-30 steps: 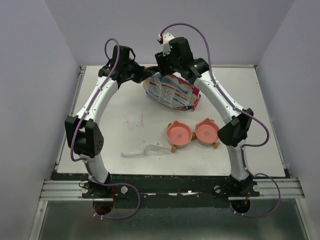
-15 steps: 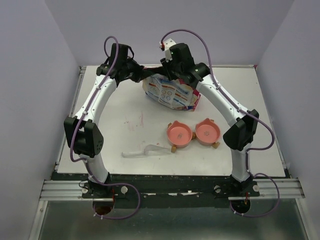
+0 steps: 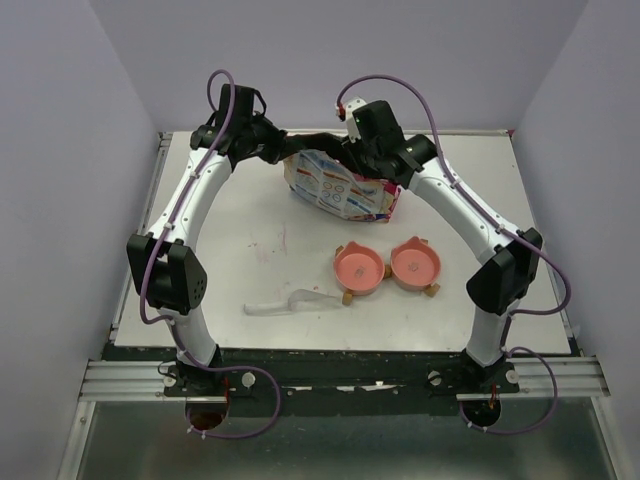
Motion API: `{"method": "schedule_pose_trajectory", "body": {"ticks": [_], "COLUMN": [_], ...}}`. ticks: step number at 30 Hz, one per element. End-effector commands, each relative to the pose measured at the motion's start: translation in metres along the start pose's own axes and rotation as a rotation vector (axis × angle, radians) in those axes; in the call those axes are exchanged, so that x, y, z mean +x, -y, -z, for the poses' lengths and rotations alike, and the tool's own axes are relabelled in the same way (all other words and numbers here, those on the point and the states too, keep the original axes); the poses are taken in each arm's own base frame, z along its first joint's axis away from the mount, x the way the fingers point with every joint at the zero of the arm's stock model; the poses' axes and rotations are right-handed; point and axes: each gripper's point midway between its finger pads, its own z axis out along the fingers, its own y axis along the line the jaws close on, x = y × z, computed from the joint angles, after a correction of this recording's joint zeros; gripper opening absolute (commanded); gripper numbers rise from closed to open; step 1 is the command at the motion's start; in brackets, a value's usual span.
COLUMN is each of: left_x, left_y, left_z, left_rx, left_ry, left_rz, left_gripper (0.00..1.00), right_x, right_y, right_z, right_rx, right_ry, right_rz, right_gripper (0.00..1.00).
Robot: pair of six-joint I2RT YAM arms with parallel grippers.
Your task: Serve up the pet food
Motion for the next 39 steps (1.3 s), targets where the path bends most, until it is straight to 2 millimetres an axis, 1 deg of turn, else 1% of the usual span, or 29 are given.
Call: {"method": "schedule_pose_trajectory", "body": {"ticks": [1,4,7,8,9,10,11,13,15,17,19,21,23,25,27,29,31,34,36,39], "left_x": [-0.015,-0.017,-0.016,-0.015,-0.013,-0.010,-0.007,0.006,0.022,0.044,0.063,0.079,0.095,0.105,0.110,0.107,0.105,0.111,0.111,0.111], "left_y": [0.007,0.011,0.022,0.028,0.031,0.033,0.033,0.032,0.024,0.013,0.013,0.019,0.026,0.034,0.037,0.034,0.029,0.028,0.024,0.022], "left_z": [0.005,0.003,0.002,0.005,0.008,0.013,0.018,0.027,0.032,0.033,0.033,0.031,0.031,0.033,0.036,0.038,0.032,0.018,0.010,-0.001], "left_rx": [0.026,0.038,0.062,0.071,0.078,0.083,0.086,0.101,0.106,0.110,0.136,0.159,0.166,0.177,0.182,0.160,0.119,0.084,0.056,0.053], "left_ry": [0.028,0.014,-0.019,-0.023,-0.029,-0.030,-0.035,-0.055,-0.091,-0.138,-0.174,-0.211,-0.242,-0.244,-0.231,-0.198,-0.185,-0.201,-0.198,-0.202], "left_rz": [-0.008,-0.005,-0.033,-0.048,-0.059,-0.065,-0.067,-0.065,-0.041,-0.002,0.018,0.022,0.004,-0.019,-0.017,-0.019,-0.015,-0.009,-0.004,0.002], "left_gripper": [0.00,0.00,0.00,0.04,0.11,0.19,0.27,0.43,0.50,0.55,0.59,0.62,0.65,0.69,0.71,0.72,0.73,0.72,0.66,0.51], "right_x": [0.029,0.035,0.036,0.035,0.033,0.029,0.026,0.016,0.009,0.002,-0.002,0.000,0.006,0.011,0.013,0.011,0.011,0.009,0.009,0.008], "right_y": [0.010,0.008,0.004,0.000,-0.004,-0.007,-0.010,-0.015,-0.019,-0.021,-0.025,-0.031,-0.036,-0.039,-0.040,-0.038,-0.039,-0.037,-0.038,-0.038], "right_z": [0.021,0.033,0.036,0.035,0.032,0.029,0.025,0.021,0.019,0.020,0.022,0.023,0.021,0.019,0.020,0.023,0.025,0.028,0.029,0.029], "right_rx": [0.026,0.010,-0.013,-0.030,-0.047,-0.054,-0.064,-0.080,-0.093,-0.108,-0.135,-0.159,-0.178,-0.187,-0.190,-0.190,-0.195,-0.195,-0.198,-0.200], "right_ry": [-0.103,-0.117,-0.120,-0.113,-0.107,-0.104,-0.102,-0.095,-0.084,-0.059,-0.042,-0.038,-0.053,-0.067,-0.072,-0.061,-0.057,-0.046,-0.049,-0.050], "right_rz": [-0.006,-0.018,-0.054,-0.068,-0.079,-0.099,-0.112,-0.151,-0.185,-0.217,-0.238,-0.252,-0.257,-0.259,-0.257,-0.257,-0.261,-0.262,-0.261,-0.258], "right_gripper": [0.33,0.26,0.13,0.10,0.04,0.00,0.00,0.00,0.00,0.00,0.00,0.00,0.00,0.00,0.00,0.00,0.00,0.00,0.00,0.00]}}
